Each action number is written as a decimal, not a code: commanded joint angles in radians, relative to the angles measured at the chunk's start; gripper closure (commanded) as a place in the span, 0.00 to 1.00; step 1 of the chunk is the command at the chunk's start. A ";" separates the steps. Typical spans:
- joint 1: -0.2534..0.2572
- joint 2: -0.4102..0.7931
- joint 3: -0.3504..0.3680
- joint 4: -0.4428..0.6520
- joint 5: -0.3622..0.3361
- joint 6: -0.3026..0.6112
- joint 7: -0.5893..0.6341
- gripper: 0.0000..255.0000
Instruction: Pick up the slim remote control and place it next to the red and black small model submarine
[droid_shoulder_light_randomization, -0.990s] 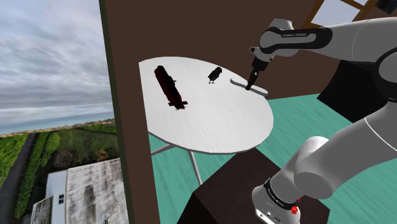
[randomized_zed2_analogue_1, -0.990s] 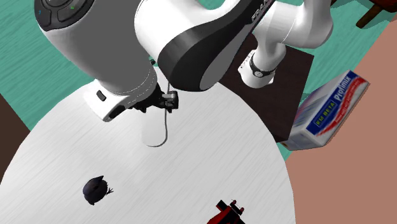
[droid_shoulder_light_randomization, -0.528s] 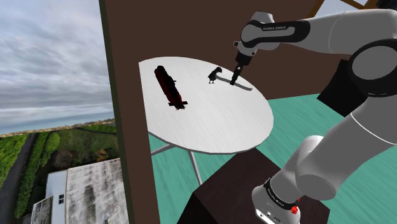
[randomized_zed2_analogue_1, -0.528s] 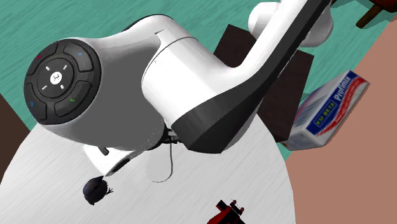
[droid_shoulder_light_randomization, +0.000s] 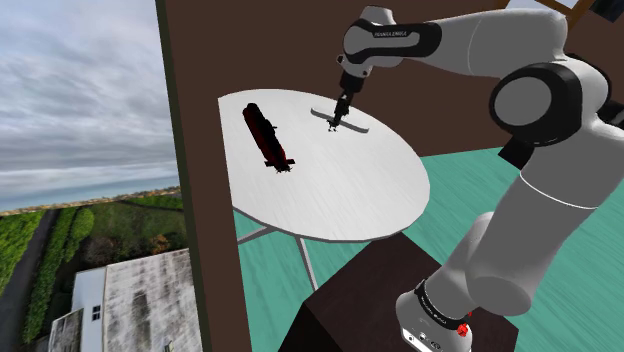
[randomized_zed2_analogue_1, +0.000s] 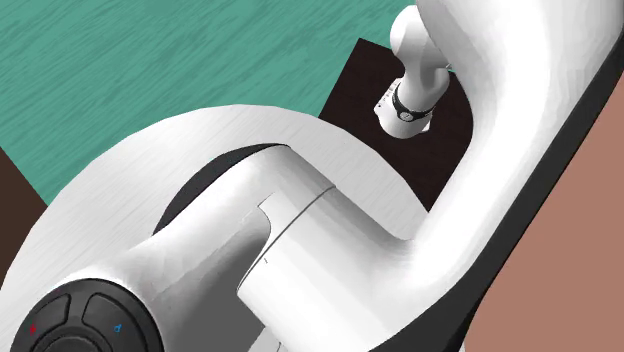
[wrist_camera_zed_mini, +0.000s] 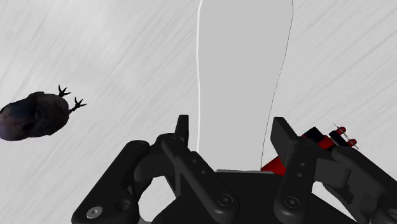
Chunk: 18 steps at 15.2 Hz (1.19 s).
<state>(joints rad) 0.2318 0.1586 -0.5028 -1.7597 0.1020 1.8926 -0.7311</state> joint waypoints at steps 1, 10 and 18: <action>0.004 0.033 0.009 0.023 0.017 0.007 0.009 1.00; 0.002 0.063 0.014 -0.062 0.037 0.118 -0.006 1.00; -0.004 0.104 0.022 -0.122 0.064 0.213 -0.026 1.00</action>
<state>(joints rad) 0.2286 0.2555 -0.4827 -1.8750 0.1607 2.0917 -0.7548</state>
